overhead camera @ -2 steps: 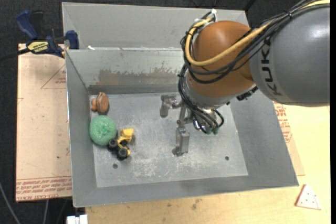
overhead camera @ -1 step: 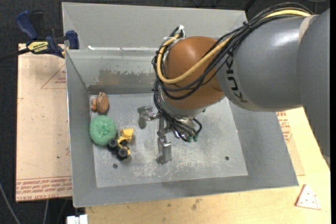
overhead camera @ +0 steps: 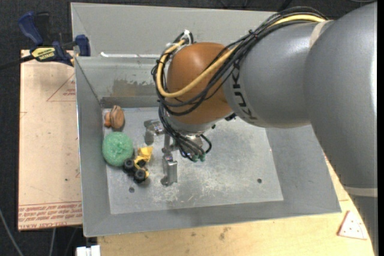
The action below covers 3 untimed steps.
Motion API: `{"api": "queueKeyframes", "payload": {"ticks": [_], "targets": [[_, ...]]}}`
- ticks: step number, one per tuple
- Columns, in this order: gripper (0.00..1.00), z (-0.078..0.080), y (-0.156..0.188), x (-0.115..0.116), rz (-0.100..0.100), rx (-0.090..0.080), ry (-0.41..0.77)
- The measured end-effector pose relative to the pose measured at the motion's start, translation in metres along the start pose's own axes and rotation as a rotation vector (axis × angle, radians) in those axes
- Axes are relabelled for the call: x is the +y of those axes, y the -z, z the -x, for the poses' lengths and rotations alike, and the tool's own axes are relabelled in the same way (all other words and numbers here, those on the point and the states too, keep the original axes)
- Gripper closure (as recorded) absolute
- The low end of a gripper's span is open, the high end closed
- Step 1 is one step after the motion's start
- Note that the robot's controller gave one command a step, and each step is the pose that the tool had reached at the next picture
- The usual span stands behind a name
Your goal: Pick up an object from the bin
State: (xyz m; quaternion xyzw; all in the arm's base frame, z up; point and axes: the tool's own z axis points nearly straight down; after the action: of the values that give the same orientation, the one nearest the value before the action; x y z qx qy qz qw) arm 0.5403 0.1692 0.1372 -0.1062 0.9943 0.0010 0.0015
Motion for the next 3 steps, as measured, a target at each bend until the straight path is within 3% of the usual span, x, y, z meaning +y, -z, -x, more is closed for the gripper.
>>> {"api": "queueKeyframes", "payload": {"ticks": [1, 2, 3], "targets": [[0.00, -0.004, -0.030, 0.016, 0.000, 0.002, 0.072], [0.00, 0.015, -0.051, 0.019, 0.001, 0.001, 0.179], [1.00, 0.019, -0.067, 0.027, 0.000, 0.001, 0.188]]}}
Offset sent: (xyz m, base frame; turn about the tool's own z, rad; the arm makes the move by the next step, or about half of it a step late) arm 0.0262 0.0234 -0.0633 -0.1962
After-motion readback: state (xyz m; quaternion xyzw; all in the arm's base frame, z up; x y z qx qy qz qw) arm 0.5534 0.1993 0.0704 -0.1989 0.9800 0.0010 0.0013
